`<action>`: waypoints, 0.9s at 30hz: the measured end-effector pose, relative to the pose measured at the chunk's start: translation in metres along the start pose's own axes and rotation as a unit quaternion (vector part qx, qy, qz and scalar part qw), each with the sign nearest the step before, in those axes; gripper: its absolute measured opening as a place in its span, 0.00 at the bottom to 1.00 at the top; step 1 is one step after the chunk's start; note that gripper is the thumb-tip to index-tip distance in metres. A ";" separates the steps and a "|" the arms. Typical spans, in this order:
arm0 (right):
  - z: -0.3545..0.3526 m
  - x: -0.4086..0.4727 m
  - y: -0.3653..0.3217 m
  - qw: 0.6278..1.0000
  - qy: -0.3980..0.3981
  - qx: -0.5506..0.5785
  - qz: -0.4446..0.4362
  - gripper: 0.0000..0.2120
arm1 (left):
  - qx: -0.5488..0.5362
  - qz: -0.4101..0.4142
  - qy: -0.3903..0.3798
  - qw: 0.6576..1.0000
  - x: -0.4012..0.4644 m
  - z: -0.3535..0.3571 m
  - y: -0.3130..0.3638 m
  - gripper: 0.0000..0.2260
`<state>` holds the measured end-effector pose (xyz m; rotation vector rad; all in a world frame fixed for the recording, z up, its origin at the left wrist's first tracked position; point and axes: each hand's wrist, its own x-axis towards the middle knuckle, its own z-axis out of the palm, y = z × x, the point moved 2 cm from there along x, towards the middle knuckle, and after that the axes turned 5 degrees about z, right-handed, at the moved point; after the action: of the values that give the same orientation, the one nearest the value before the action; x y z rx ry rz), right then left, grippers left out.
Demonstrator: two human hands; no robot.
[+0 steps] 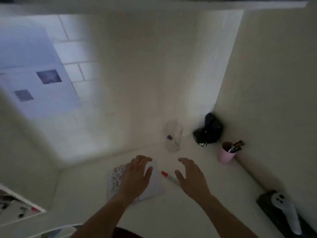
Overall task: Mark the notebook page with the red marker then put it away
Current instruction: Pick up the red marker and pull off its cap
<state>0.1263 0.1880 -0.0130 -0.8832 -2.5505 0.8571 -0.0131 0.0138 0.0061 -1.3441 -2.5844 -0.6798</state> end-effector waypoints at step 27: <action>0.195 0.045 0.165 0.990 0.128 -0.025 -0.052 0.09 | 0.031 0.064 0.029 0.997 -0.004 0.272 -0.076 0.21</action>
<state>0.0775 0.2358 -0.2637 -0.8098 -2.3796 0.6090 -0.0518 0.0975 -0.2604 -1.4334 -2.4289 -0.6038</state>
